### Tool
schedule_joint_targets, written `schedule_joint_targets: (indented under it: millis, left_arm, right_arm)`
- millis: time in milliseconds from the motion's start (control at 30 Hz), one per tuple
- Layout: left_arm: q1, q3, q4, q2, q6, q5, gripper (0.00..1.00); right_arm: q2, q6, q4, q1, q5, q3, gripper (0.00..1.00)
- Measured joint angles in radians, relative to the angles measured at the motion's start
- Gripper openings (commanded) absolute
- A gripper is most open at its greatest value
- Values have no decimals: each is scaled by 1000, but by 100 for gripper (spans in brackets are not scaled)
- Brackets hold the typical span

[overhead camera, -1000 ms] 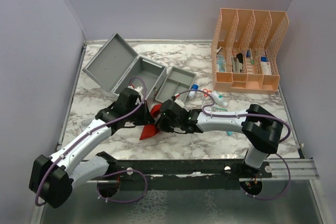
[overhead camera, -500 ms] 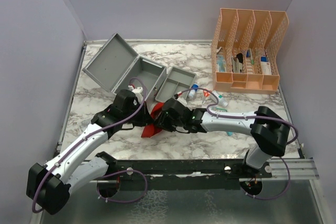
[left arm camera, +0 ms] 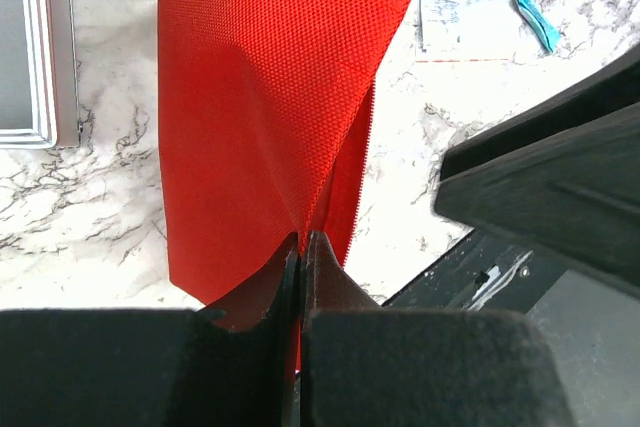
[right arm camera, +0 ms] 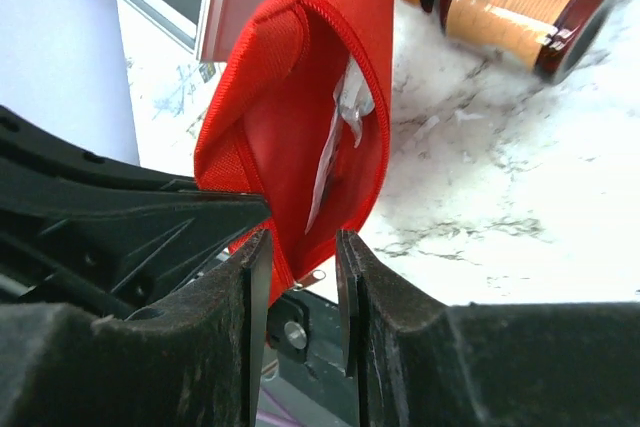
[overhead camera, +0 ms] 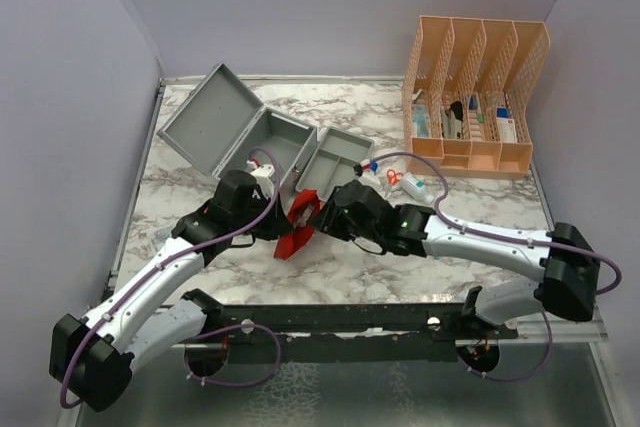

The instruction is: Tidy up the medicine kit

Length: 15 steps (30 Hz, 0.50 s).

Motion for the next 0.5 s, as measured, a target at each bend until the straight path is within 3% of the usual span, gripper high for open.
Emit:
schedule_joint_targets:
  millis: [300,500]
  left_arm:
    - [0,0,0,-3,-6,0,0]
    - [0,0,8,-9,-9,0,0]
  right_arm:
    - [-145,-157,-203,-16,220,0,51]
    - [-202,-297,-298,-173,260,-45,54]
